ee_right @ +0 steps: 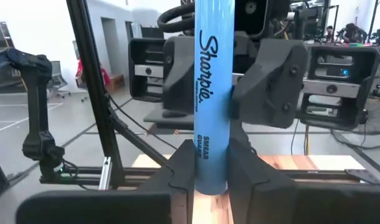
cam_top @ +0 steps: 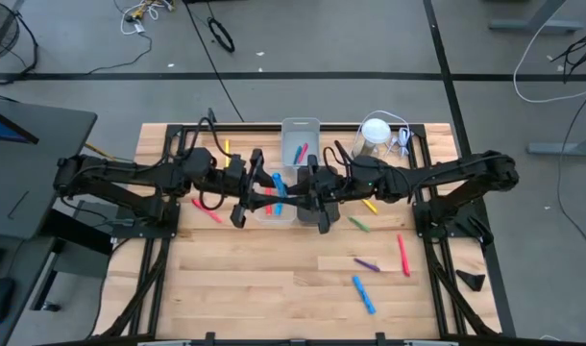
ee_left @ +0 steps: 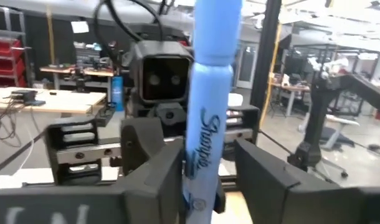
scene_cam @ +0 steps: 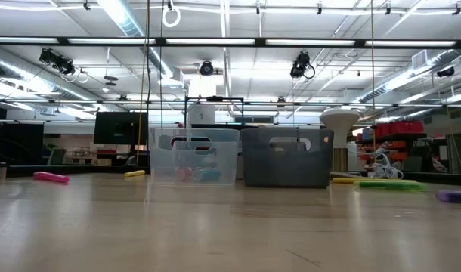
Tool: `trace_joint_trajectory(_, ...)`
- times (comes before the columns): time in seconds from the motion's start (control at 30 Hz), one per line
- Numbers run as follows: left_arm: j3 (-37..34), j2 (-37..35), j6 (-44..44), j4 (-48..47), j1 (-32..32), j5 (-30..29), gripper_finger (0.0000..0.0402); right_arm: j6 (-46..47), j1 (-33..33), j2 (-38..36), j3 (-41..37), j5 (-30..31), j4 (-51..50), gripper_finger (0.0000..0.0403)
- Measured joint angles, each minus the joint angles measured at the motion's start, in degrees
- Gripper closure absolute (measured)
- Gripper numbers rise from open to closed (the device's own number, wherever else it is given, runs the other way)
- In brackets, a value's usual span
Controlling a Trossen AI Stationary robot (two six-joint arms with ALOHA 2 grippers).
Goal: Pick & Place Markers
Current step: Put the right blue highlighter into the transparent bin
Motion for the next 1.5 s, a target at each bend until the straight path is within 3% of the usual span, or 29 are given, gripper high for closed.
trace_joint_trajectory(0.17, 0.0, 0.0, 0.02, 0.23, 0.04, -0.87, 0.0333, -0.02, -0.17, 0.0, 0.0, 0.32, -0.13, 0.0349)
trace_joint_trajectory(0.37, 0.0, 0.0, -1.68, 0.21, 0.04, -1.12, 0.0335, -0.75, -0.27, 0.0, 0.02, 0.3, -0.43, 0.0319)
trace_joint_trajectory(0.7, 0.0, -0.22, -12.89, -1.43, 0.11, -10.87, 0.0335, -1.49, -2.9, -4.59, 0.04, 0.34, -10.26, 0.0232)
trace_joint_trajectory(1.0, 0.0, -0.21, -24.83, -11.61, 0.66, -20.72, 0.0335, -2.21, -4.22, -9.7, 0.07, 0.33, -15.91, 0.0219)
trace_joint_trajectory(1.5, 0.0, -0.15, -56.37, -42.75, 6.4, -18.55, 0.0335, -5.05, -4.17, -10.84, 0.07, 0.33, -15.74, 0.0218)
